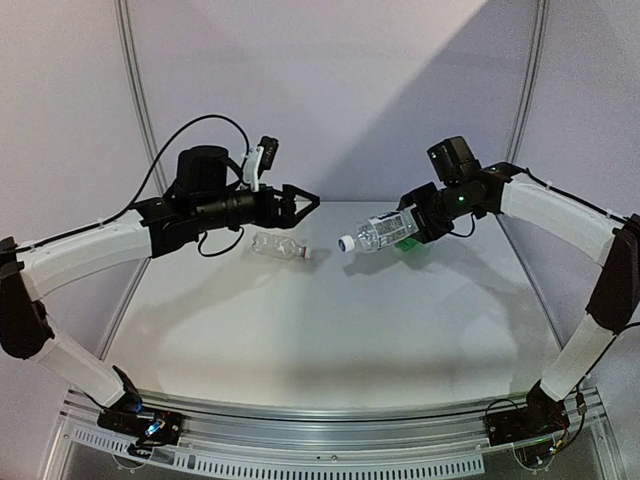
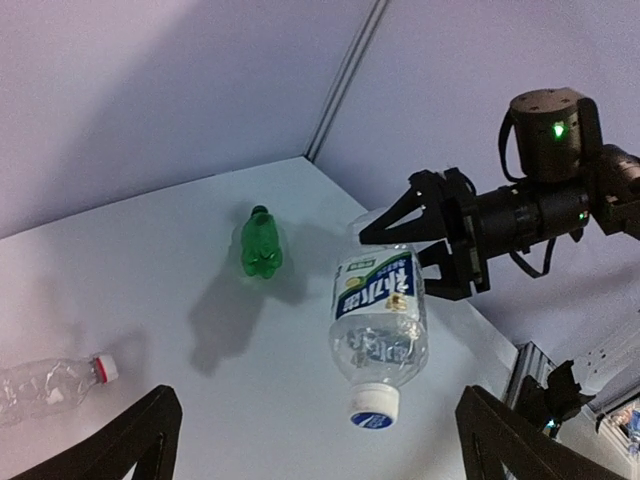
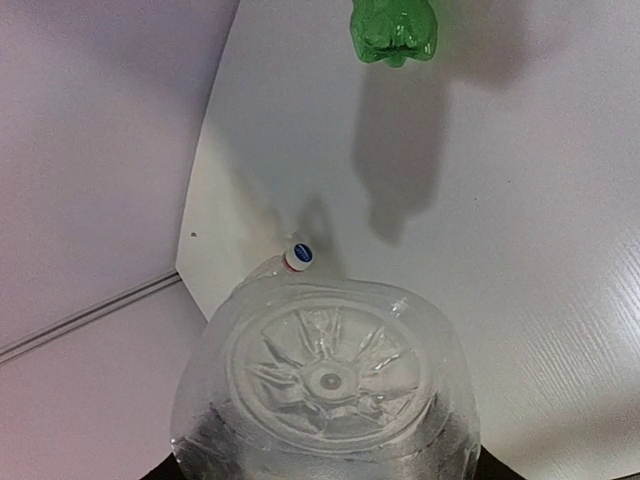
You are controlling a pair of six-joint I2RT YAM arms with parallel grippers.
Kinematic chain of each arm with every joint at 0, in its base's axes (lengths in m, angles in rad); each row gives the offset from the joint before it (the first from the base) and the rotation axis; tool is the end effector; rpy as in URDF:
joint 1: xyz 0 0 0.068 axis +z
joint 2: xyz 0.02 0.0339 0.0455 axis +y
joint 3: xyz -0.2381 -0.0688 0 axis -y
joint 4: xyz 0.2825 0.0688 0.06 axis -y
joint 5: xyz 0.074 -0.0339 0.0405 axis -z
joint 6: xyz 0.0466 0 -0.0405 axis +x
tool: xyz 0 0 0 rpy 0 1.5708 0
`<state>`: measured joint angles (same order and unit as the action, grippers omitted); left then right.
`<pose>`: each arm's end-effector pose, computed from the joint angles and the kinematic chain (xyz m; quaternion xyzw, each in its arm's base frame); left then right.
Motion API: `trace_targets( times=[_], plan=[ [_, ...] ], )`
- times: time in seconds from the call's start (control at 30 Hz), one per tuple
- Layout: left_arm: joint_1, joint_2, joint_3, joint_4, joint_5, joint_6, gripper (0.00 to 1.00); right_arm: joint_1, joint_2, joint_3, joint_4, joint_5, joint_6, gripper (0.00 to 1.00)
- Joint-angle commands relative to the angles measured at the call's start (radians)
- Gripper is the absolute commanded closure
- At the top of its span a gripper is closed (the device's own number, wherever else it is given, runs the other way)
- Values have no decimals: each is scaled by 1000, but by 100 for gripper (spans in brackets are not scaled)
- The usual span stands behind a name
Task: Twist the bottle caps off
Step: Pass from the right arm to the left
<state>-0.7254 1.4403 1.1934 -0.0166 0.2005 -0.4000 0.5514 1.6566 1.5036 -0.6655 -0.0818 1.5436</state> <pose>0.2880 -0.2678 0.3075 0.1880 0.7696 -0.3900 0.4694 0.3481 0.2186 0.2790 0.4291 0.8244 0.3369 0.1505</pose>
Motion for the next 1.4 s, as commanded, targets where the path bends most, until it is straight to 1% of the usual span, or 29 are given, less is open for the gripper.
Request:
trace_targets(
  times=[0.0,0.13,0.23,0.37,0.5,0.67,0.73,0.87,0.9,1.03,1.13,1.23,1.37],
  plan=[
    [-41,76,77,68,80,32,2,2,-42,-12,26,33,107,44],
    [-62,132,106,77,132,45,3,1,-62,-31,54,29,145,45],
    [-65,159,101,106,183,12,5,2,-74,-43,68,20,171,45],
    [-65,180,94,148,230,-25,15,2,-95,-63,97,19,197,45],
    [-65,179,85,162,233,-22,20,1,-110,-74,133,15,225,46],
    [-65,194,89,173,243,-29,29,2,-109,-74,159,-4,234,46],
    [-65,202,96,172,241,-31,32,2,-108,-75,162,-10,234,46],
    [-65,215,102,167,225,-39,32,2,-108,-75,170,-16,234,47],
    [-65,217,104,165,218,-40,31,2,-109,-75,173,-18,233,47],
    [-65,225,111,152,190,-47,20,1,-112,-80,182,-25,230,48],
    [-63,234,119,137,170,-48,18,2,-114,-86,188,-28,229,48],
    [-63,235,123,140,168,-46,22,2,-117,-91,191,-34,227,48],
    [-63,242,131,155,172,-50,32,1,-117,-99,204,-47,225,48]
  ],
)
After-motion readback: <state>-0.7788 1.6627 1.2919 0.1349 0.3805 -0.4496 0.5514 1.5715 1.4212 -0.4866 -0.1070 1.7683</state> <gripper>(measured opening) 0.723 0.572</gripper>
